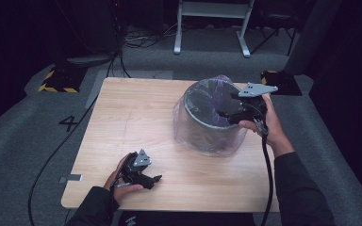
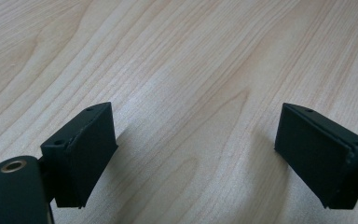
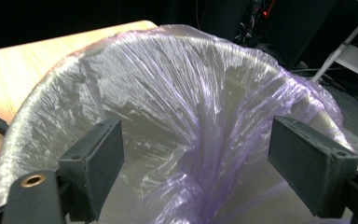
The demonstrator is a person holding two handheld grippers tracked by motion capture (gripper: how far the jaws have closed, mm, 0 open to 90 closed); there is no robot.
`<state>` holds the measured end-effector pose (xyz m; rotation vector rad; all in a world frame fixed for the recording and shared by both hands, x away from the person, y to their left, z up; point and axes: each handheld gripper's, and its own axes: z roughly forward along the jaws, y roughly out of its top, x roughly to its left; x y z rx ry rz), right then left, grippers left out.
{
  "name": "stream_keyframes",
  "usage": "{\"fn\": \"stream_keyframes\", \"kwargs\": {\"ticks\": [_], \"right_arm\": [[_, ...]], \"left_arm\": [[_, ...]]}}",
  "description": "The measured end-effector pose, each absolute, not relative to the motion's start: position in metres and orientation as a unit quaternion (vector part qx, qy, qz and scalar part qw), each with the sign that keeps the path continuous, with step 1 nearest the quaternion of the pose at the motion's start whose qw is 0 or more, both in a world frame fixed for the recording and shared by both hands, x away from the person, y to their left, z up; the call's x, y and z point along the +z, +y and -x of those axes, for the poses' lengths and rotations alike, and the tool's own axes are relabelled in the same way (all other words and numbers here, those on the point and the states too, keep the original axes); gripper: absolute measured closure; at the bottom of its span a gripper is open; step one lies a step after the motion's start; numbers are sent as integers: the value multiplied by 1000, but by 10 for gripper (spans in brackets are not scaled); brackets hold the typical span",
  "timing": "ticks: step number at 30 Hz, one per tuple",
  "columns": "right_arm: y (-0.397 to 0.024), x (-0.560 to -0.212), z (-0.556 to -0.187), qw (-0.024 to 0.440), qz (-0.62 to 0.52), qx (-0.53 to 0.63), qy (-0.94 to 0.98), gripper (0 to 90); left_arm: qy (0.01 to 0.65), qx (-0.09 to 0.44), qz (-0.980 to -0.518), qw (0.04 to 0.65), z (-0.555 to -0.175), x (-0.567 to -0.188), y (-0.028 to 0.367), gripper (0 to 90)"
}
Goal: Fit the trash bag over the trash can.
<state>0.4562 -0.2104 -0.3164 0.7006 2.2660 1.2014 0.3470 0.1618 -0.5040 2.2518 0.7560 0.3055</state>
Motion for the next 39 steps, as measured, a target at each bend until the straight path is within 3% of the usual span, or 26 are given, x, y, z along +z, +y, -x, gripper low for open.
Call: {"fn": "stream_keyframes", "kwargs": {"ticks": [39], "right_arm": [[-234,-316,-430,252,-255,424,832,170]], "left_arm": [[294,119,-876,364,-347,-504,162,119]]}}
